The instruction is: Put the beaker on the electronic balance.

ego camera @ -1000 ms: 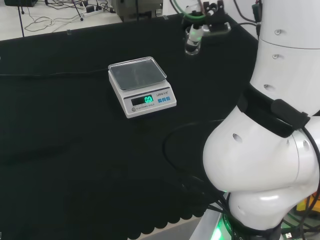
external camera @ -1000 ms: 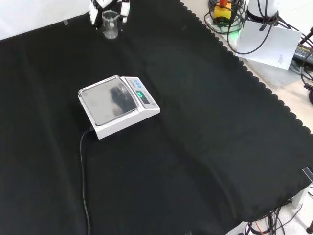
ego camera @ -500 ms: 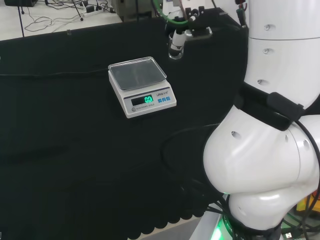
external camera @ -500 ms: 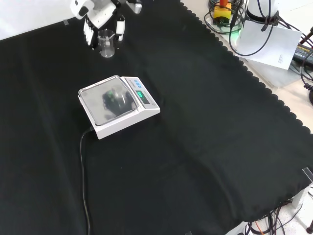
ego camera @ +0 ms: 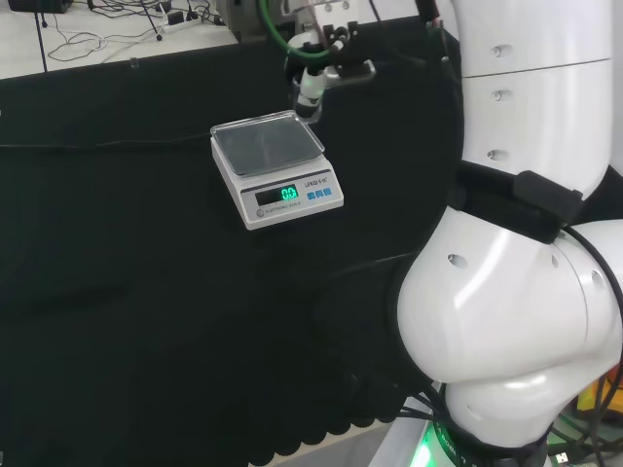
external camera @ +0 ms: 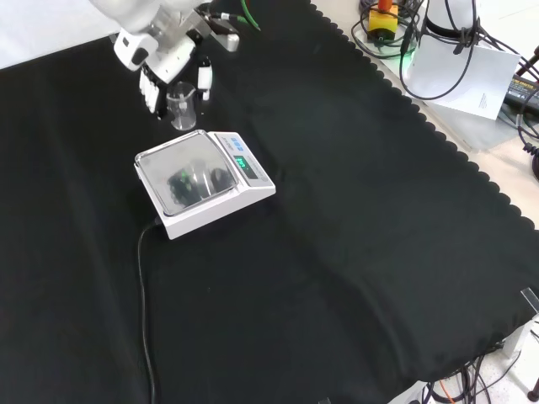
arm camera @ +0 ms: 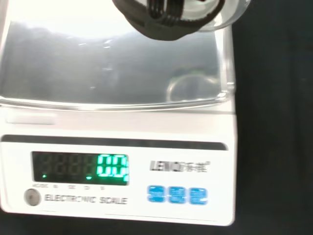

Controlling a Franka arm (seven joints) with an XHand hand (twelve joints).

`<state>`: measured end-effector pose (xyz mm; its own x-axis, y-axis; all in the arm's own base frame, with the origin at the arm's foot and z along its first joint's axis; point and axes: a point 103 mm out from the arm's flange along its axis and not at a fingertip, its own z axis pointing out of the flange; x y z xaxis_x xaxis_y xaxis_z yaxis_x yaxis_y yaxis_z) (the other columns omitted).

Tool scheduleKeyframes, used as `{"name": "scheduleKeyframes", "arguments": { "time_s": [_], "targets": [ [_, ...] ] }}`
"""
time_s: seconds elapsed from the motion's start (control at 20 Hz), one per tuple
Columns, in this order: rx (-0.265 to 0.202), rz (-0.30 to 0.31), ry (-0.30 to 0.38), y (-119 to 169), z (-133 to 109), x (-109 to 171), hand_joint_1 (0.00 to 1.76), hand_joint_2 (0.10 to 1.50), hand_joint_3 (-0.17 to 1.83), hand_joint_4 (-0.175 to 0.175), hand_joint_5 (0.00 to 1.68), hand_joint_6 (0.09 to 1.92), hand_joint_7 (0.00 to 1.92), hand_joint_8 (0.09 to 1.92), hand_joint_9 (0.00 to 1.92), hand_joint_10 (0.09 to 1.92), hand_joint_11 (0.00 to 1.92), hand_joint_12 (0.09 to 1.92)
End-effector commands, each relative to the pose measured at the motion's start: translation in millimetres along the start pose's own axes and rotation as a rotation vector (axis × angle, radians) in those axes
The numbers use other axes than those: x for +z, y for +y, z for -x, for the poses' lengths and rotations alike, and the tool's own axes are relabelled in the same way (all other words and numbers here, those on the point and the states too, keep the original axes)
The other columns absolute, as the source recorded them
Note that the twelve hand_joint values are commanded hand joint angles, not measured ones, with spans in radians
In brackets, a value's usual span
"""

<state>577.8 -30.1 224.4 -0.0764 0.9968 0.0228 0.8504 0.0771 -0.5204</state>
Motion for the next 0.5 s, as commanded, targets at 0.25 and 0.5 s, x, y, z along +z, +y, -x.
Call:
{"name": "scheduleKeyframes", "arguments": {
  "time_s": [0.25, 0.5],
  "targets": [
    [-0.06, -0.025, -0.005, 12.6, -42.4, 12.0, 1.54, 1.13, 0.0, -0.175, 0.8, 1.25, 0.82, 0.95, 0.94, 0.96, 0.73, 1.52],
    [-0.07, -0.035, 0.01, 21.7, -51.8, 22.7, 1.54, 1.13, 0.0, -0.175, 0.8, 1.24, 0.82, 0.95, 0.94, 0.95, 0.74, 1.51]
  ]
}}
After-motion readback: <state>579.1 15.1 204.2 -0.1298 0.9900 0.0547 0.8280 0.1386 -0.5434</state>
